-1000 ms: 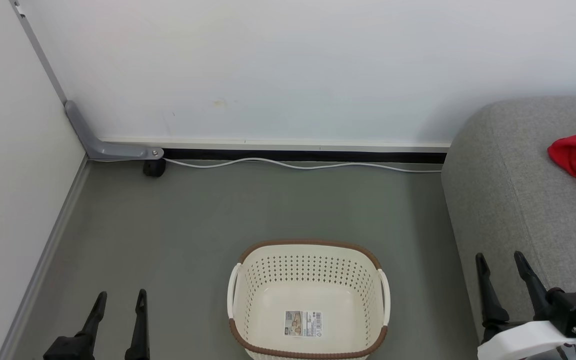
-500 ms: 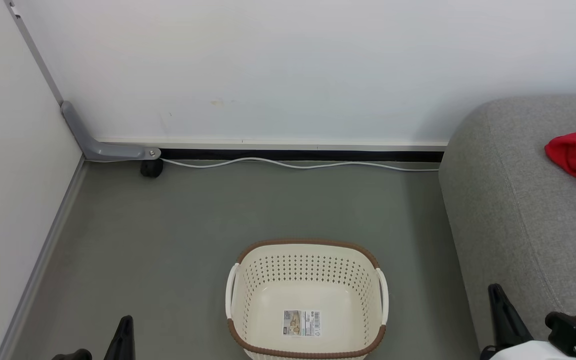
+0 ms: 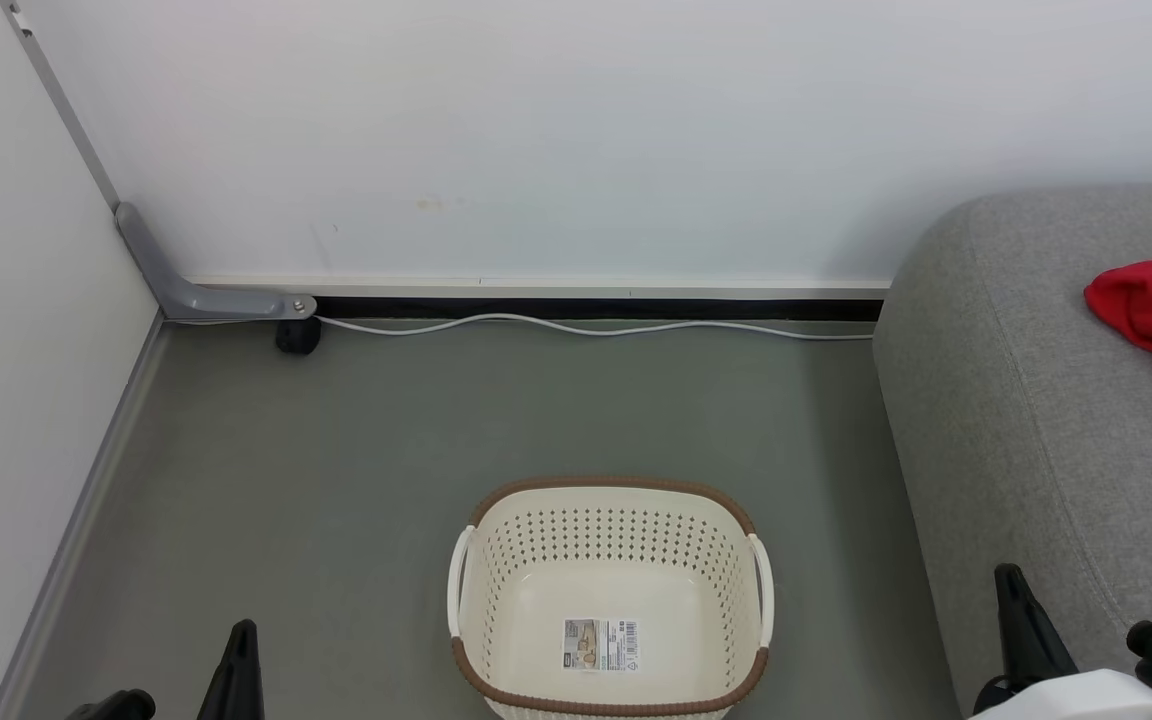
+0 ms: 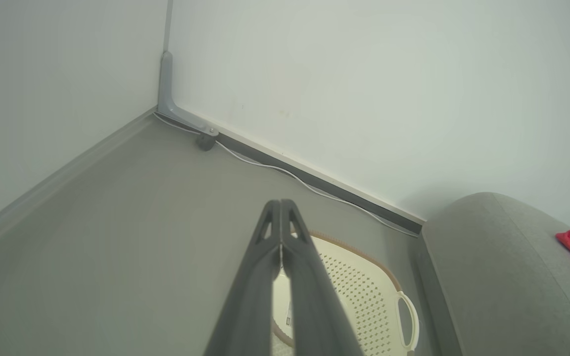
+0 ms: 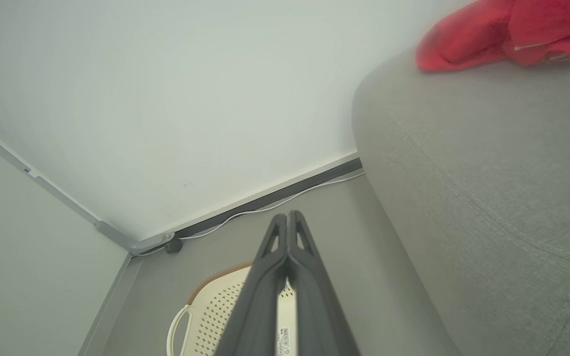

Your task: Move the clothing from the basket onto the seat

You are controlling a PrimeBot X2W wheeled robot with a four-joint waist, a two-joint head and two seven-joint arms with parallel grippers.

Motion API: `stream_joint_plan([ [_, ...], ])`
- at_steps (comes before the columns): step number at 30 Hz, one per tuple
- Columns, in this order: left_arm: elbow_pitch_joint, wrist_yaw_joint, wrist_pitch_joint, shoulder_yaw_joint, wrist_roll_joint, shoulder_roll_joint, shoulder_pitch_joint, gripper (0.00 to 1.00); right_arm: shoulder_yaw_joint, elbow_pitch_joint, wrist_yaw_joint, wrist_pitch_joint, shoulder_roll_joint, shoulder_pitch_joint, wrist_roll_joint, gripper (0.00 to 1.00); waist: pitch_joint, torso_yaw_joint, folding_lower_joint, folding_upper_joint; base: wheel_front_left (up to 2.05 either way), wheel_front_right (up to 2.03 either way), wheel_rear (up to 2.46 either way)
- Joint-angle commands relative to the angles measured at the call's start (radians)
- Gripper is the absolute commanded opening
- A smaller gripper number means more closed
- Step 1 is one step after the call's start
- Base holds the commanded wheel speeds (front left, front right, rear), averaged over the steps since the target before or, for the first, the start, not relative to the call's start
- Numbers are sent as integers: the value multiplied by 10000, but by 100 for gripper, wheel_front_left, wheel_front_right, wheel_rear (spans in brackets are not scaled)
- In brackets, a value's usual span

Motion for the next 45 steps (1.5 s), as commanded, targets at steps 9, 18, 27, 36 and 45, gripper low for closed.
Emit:
stream_joint_plan([
  [9, -337, -127, 284, 113, -1338, 158, -688, 0, -97, -369, 4, 347, -112, -494, 1307, 0, 17, -39, -2, 0, 0, 0, 0],
  [18, -380, -158, 549, 140, -2404, 174, -842, 0, -185, -437, 5, 612, -112, -566, 2332, 0, 33, -75, -2, 0, 0, 0, 0],
  [27, -418, -186, 785, 164, -3351, 188, -979, 0, -264, -499, 6, 848, -113, -630, 3243, 0, 47, -107, -2, 0, 0, 0, 0],
  [36, -466, -221, 1078, 193, -4532, 206, -1149, 0, -362, -575, 7, 1142, -114, -709, 4378, 0, 65, -147, -2, 0, 0, 0, 0],
  [45, -513, -257, 1373, 223, -5716, 223, -1320, 0, -460, -651, 8, 1436, -115, -789, 5517, 0, 83, -187, -2, 0, 0, 0, 0],
])
